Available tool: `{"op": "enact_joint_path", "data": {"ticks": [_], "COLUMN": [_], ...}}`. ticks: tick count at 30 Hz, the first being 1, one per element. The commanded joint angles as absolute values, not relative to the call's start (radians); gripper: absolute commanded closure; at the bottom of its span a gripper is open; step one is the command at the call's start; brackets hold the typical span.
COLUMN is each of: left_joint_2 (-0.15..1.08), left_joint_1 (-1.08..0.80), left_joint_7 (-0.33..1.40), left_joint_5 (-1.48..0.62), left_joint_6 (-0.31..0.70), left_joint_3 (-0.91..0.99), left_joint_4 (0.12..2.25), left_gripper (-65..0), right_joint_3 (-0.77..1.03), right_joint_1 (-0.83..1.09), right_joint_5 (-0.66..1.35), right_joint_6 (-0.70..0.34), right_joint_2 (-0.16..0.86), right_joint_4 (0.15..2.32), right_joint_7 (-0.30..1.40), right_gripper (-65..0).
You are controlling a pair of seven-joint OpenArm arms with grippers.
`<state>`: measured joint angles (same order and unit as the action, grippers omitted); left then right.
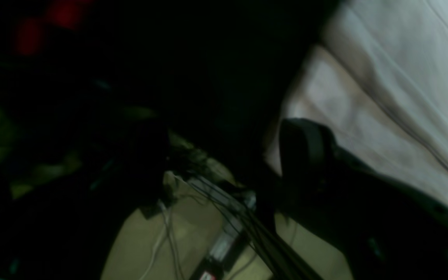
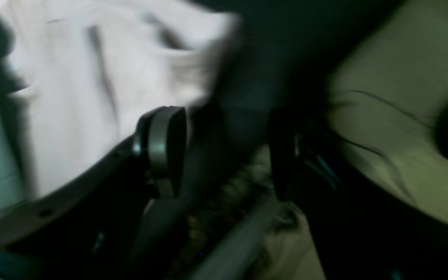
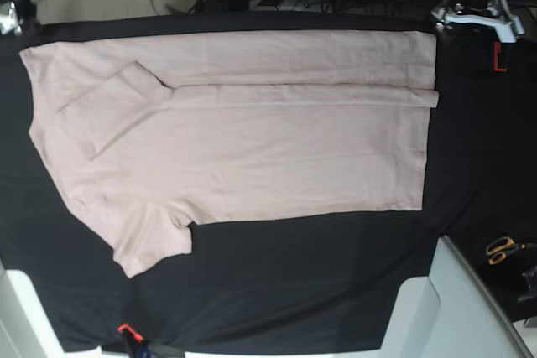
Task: Fold the T-shirt properly
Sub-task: 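Release the shirt and raise both grippers, then move the right gripper to the sleeve corner and grasp the hem edge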
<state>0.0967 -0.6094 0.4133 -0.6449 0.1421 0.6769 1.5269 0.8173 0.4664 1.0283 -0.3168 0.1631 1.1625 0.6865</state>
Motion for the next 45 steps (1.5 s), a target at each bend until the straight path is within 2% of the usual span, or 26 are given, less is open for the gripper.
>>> {"op": "enact_joint_path", "data": {"ticks": [1, 5, 8, 12, 15, 19, 23, 27, 39, 41, 45], "left_joint_2": [0.11, 0.134, 0.188, 0.329, 0.4, 0.444, 0.449, 0.45, 0.453, 0.455, 0.455], "left_joint_1": [-0.613, -0.59, -0.584, -0.532, -0.489, -0.452, -0.46, -0.483, -0.472, -0.472, -0.472], "left_joint_7": [0.394, 0.394, 0.395, 0.395, 0.395, 0.395, 0.395, 0.395, 0.395, 0.395, 0.395], "left_joint_5": [-0.656, -0.654, -0.653, -0.653, -0.653, -0.653, -0.653, -0.653, -0.653, -0.653, -0.653], "left_joint_6": [0.145, 0.147, 0.147, 0.147, 0.147, 0.147, 0.148, 0.15, 0.15, 0.15, 0.15], "left_joint_3": [0.717, 0.808, 0.796, 0.647, 0.538, 0.464, 0.464, 0.469, 0.469, 0.469, 0.469], "left_joint_4": [1.544, 1.627, 1.721, 1.742, 1.728, 1.695, 1.685, 1.661, 1.63, 1.63, 1.626], "left_gripper": [-45.1, -45.1, -45.1, -44.3, -44.3, -44.3, -44.1, -44.1, -44.1, -44.1, -44.1], "right_joint_3": [0.839, 0.871, 0.858, 0.737, 0.59, 0.44, 0.361, 0.311, 0.173, 0.17, 0.173], "right_joint_1": [0.484, 0.489, 0.421, 0.197, -0.013, -0.282, -0.46, -0.544, -0.55, -0.55, -0.55], "right_joint_5": [1.063, 1.035, 0.947, 0.766, 0.61, 0.357, 0.148, 0.084, 0.082, 0.082, 0.082], "right_joint_6": [-0.338, -0.337, -0.344, -0.361, -0.447, -0.545, -0.558, -0.558, -0.55, -0.55, -0.55], "right_joint_2": [0.18, 0.217, 0.282, 0.39, 0.45, 0.456, 0.453, 0.453, 0.375, 0.372, 0.372], "right_joint_4": [1.214, 1.339, 1.377, 1.279, 1.116, 0.834, 0.51, 0.291, 0.251, 0.251, 0.251], "right_joint_7": [0.674, 0.679, 0.679, 0.677, 0.668, 0.564, 0.364, 0.213, 0.177, 0.177, 0.176], "right_gripper": [-32.9, -32.9, -32.9, -32.9, -32.9, -32.9, -32.9, -32.9, -31.5, -24.9, -1.8]}}
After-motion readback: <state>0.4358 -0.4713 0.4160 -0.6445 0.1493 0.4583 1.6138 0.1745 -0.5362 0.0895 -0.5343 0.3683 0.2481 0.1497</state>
